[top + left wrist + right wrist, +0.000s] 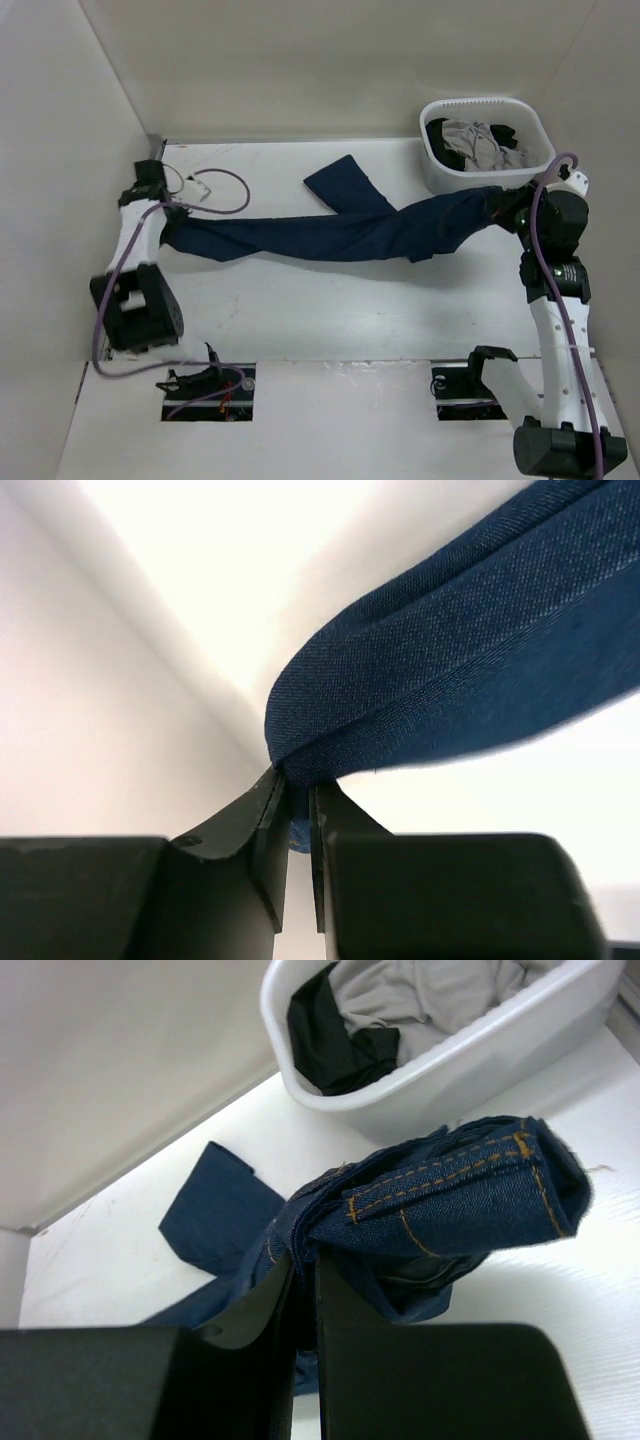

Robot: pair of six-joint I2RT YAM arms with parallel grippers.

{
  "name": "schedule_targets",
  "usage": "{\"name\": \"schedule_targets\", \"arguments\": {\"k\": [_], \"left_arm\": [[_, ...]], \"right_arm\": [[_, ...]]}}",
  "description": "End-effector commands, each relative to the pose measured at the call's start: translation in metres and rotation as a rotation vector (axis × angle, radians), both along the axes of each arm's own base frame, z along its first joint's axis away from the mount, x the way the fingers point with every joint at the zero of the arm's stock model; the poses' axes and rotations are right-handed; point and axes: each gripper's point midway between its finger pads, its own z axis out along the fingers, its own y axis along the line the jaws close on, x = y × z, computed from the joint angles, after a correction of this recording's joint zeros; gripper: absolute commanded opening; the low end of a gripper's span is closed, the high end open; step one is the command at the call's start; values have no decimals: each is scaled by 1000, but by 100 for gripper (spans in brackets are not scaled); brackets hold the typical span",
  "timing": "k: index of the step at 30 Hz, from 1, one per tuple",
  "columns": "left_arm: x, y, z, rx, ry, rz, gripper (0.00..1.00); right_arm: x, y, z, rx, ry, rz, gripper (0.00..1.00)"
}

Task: Fold and stack the trousers
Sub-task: Flatten the trousers out

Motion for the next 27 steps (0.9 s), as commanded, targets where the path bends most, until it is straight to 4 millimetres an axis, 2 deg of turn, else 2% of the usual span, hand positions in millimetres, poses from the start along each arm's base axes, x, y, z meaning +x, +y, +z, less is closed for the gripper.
{"name": "schedule_targets", "arguments": {"k": [1, 4, 7, 9, 12, 15, 17, 18, 19, 20, 21, 23, 24, 25, 27], "left_arm": [[-12, 27, 107, 188, -257, -107, 0], [-51, 39, 130, 291, -192, -178, 0], [-85, 34, 132, 269, -66, -252, 0], [-93, 24, 124, 211, -4, -341, 0], [-80, 18, 101, 136, 93, -452, 1], [-49, 22, 68, 60, 242, -488, 2], [-18, 24, 44, 2, 341, -463, 3], [1, 24, 34, -25, 366, -436, 5], [34, 21, 29, -44, 348, -400, 10], [57, 18, 27, -58, 314, -367, 15], [88, 12, 31, -67, 249, -338, 24], [145, 1, 51, -78, 60, -282, 51], [168, -2, 65, -69, -42, -253, 58], [185, -5, 78, -62, -130, -222, 63], [201, -7, 103, -52, -269, -198, 69]], "right_arm": [[-8, 2, 53, -24, -165, 13, 0], [-12, 7, 51, -15, -172, 31, 0], [-15, 12, 48, -13, -172, 54, 0], [-16, 13, 43, -7, -164, 67, 0], [-14, 16, 32, 1, -131, 93, 0], [-10, 19, 19, 8, -101, 107, 0], [-7, 19, 9, 14, -77, 105, 0], [-6, 20, 5, 17, -66, 106, 0], [-5, 23, 0, 20, -54, 113, 0], [-5, 26, -4, 26, -43, 118, 0], [-5, 29, -8, 28, -34, 119, 0], [-6, 31, -11, 27, -24, 114, 0], [-7, 35, -12, 26, -19, 120, 0], [-8, 38, -14, 25, -9, 126, 0], [-10, 45, -14, 19, -4, 138, 0]]}}
